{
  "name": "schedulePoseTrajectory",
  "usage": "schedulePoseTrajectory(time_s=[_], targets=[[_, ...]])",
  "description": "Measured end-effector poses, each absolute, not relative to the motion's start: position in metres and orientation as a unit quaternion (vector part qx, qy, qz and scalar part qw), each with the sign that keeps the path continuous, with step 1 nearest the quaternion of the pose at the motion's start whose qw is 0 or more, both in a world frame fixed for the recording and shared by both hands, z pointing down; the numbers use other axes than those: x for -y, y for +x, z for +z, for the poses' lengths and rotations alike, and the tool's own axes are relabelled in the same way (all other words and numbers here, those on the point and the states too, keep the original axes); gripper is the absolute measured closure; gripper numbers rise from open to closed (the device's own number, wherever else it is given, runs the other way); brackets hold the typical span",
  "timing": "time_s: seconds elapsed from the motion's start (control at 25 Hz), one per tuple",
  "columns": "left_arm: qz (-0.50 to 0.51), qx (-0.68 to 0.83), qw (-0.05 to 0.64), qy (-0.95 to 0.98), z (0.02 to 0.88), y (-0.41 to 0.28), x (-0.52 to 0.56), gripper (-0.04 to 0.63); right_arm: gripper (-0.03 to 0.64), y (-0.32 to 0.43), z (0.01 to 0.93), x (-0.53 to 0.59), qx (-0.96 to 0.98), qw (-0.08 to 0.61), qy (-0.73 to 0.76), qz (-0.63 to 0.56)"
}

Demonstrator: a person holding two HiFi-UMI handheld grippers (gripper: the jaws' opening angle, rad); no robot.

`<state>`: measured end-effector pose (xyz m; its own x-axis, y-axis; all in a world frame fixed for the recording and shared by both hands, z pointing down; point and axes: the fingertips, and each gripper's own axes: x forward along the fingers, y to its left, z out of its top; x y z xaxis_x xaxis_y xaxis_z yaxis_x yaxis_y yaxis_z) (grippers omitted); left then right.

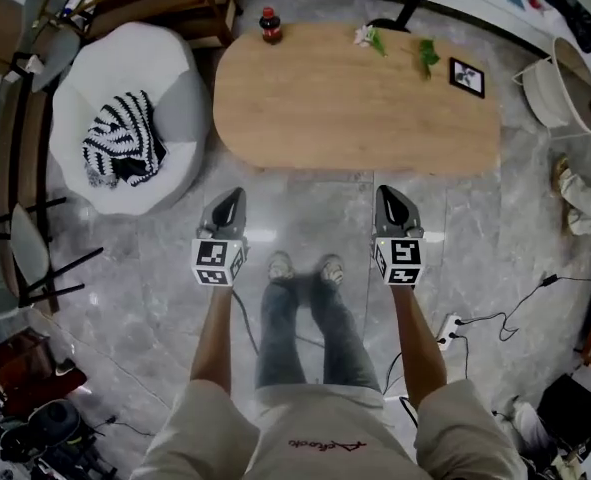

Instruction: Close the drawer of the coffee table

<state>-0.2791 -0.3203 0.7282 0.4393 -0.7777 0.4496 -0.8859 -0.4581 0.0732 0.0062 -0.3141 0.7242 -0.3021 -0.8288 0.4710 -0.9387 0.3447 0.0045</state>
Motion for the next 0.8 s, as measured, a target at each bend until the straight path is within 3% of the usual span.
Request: schedulePoseTrajectory(time_s=[0.4, 0.8], targets=[[0.145, 0.484, 0.097, 0.858, 0.554, -0.246, 0.306, 0.594, 0.612, 0.01, 0.559, 0.302, 0.805, 0.149, 0.565, 0.104], [0.113, 0.469, 0.073, 0.873, 0.445, -0.218, 0.28, 0.594, 0.612, 0.022, 0.454, 0.261, 0.798, 0.126, 0.582, 0.093]])
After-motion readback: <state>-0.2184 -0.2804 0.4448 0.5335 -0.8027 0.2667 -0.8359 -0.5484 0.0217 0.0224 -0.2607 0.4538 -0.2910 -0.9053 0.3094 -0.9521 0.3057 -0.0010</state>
